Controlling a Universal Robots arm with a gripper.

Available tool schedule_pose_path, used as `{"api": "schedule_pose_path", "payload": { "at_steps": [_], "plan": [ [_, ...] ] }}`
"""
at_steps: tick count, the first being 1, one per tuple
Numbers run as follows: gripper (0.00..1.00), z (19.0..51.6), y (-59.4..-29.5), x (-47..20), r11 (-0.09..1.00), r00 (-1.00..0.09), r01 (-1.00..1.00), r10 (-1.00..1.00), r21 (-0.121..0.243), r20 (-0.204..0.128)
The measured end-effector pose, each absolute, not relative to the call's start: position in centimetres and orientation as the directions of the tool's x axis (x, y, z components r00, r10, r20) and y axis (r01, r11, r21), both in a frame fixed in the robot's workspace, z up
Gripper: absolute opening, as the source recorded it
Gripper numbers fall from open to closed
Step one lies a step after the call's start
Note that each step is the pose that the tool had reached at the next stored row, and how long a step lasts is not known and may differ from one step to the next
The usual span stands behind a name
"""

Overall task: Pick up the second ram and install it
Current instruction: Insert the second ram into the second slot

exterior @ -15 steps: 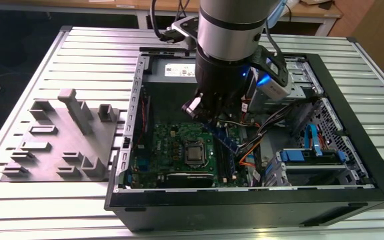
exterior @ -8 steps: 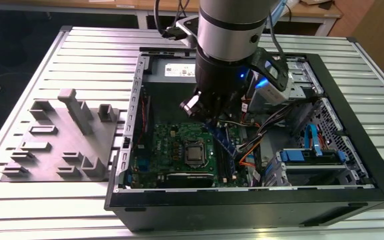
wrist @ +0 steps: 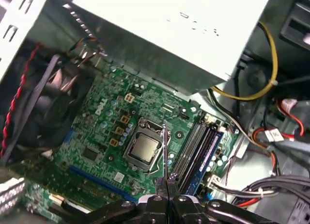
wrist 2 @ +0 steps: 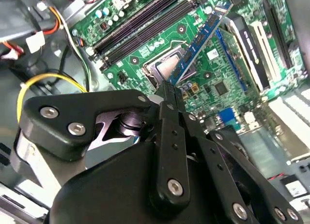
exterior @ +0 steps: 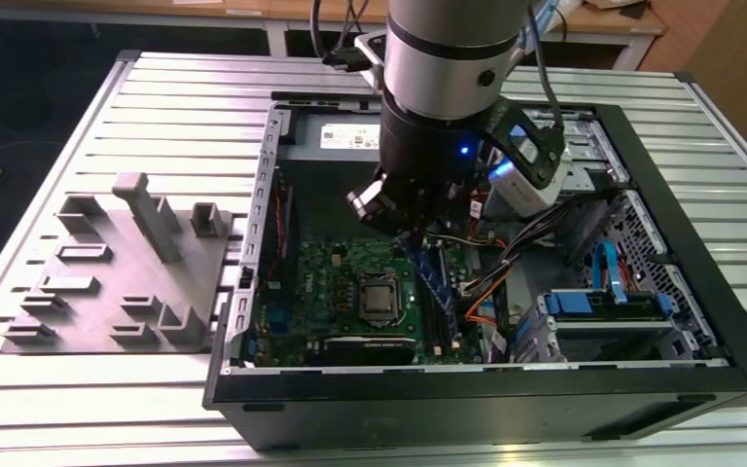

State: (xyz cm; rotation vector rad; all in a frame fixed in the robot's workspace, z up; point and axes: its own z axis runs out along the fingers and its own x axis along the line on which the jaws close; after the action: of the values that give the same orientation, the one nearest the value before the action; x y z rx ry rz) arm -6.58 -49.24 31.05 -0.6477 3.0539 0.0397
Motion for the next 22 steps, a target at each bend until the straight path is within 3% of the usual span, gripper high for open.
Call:
{"api": "schedule_pose_path", "payload": {
  "at_steps": [22],
  "plan": [
    [0.08,30.85,-49.24,-6.5,0.999,-0.999,-0.04,-0.04,0.021,-0.024]
  ]
}}
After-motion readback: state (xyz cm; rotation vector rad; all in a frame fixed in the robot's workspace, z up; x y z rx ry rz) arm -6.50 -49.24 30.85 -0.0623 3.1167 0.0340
